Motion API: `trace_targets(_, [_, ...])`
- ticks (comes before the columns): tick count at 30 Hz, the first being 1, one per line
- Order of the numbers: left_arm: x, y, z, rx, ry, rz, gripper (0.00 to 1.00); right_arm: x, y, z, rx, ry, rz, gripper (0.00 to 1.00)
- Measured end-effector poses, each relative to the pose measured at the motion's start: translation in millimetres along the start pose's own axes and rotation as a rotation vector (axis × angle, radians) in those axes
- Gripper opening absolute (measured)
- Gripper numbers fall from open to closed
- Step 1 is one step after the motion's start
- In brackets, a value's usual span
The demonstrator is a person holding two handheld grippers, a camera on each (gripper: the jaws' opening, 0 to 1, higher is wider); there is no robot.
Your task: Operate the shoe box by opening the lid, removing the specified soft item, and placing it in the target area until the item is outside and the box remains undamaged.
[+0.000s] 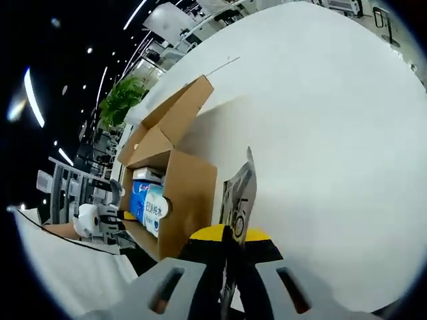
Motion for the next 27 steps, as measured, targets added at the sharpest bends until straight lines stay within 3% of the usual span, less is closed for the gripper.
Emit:
trace_targets(7, [-0.1,-0.4,0,0.001,0.004,-0.002,0.05,-18,5.7,2,-0.009,-0.072,-0.083,0.08])
trace_targets(15, [-1.0,-1.1,1,0.000,0.016,-0.001,0.06,-32,-1.1,7,-0.030,-0.143,-0.169,0.10])
trace_targets(20, [-1.5,-0.7,1,0.000,0.022,-0.001,0.06,-41,-2.6,13,-0.017,-0.223,-0.255,0.12])
trace_targets(27, [-1.7,-0.1,1,0.001,0.026,-0.004,0.06,-49,-5.2,21,0.008,-0.279,-0.303,0.17])
Point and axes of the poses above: the point that each gripper's makers call its tool centre point, and the gripper's own axes: z roughly forward along the fingers, x roughly to its left, y roughly out of its top, the point moved 3 cm from there along -z, roughly backward along the fingers, and after that the axes turned 1 degree about y, right-handed, at the moved point
